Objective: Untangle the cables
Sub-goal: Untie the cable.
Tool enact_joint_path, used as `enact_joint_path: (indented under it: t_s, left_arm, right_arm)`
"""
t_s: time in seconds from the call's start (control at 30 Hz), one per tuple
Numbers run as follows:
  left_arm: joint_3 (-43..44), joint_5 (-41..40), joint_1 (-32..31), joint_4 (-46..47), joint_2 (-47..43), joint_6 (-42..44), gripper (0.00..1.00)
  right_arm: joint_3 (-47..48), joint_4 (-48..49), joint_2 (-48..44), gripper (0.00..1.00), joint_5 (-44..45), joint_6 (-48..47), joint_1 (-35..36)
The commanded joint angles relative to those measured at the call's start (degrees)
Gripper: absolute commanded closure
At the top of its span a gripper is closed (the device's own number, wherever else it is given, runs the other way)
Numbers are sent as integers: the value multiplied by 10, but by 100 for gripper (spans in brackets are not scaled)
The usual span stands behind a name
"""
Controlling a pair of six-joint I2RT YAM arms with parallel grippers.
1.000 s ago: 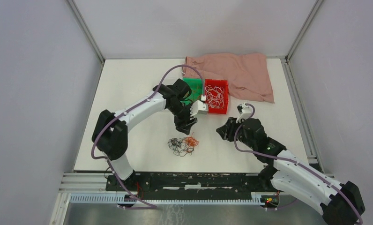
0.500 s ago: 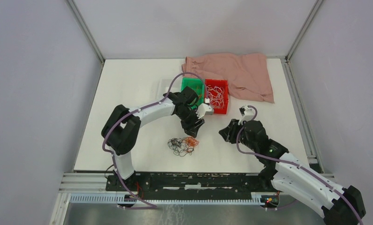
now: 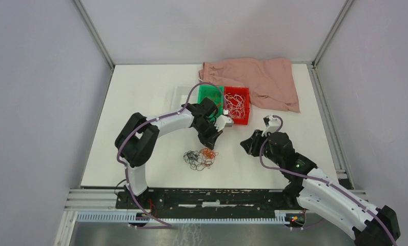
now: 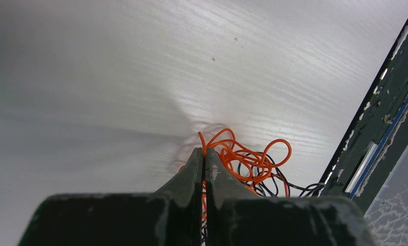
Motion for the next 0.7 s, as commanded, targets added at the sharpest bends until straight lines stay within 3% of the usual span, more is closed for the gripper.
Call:
enact_joint_path:
  t_s: [0.0, 0.3, 0.53, 0.67]
  left_arm:
    - [49, 2, -1, -1, -30, -16, 97]
    - [160, -8, 0, -106, -107, 38, 97]
    - [163, -2, 2, -145, -187, 42, 97]
    - [164, 24, 3, -157, -223, 43, 97]
  right_arm:
    - [6, 34, -4, 68, 11, 5, -1]
    - [4, 113, 25, 67, -18, 5, 0]
    - [-31, 319, 52, 49, -73, 4, 2]
    - [-17, 436, 111, 43, -125, 7, 7]
